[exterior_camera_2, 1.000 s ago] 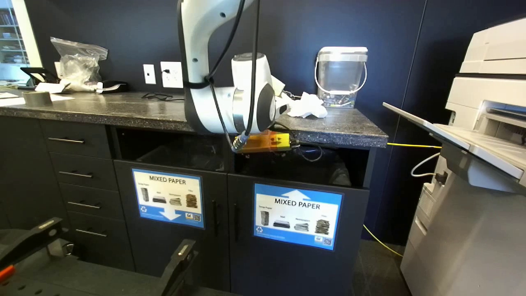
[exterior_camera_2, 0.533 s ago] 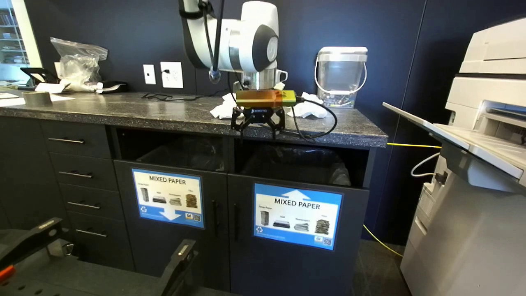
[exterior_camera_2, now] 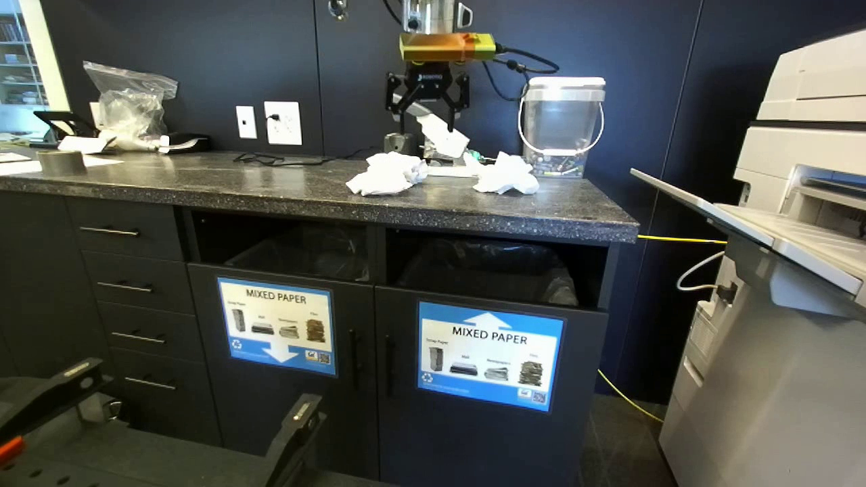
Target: Put the white pieces of paper in the right bin
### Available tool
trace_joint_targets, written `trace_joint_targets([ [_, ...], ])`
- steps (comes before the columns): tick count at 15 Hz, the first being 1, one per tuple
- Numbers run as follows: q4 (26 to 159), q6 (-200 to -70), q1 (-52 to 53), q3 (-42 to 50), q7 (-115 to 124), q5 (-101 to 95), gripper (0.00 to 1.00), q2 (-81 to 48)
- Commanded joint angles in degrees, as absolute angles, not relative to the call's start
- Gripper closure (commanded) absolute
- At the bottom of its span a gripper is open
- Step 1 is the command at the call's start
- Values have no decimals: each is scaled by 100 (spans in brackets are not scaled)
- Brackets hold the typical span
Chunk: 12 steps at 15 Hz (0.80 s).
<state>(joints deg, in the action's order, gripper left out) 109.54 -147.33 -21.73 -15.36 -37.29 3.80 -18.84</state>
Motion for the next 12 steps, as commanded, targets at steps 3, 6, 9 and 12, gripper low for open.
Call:
trace_joint_targets([
  [3, 9819, -14805, -1345, -1171, -3984, 588, 0, -2549],
  [6, 9419, -14776, -1135, -1262, -4383, 469, 0, -2945],
  [9, 9092, -14660, -1096, -1418, -5203, 465, 0, -3263],
  [12, 8815, -14192, -1010, -1388, -5678, 404, 0, -3437],
])
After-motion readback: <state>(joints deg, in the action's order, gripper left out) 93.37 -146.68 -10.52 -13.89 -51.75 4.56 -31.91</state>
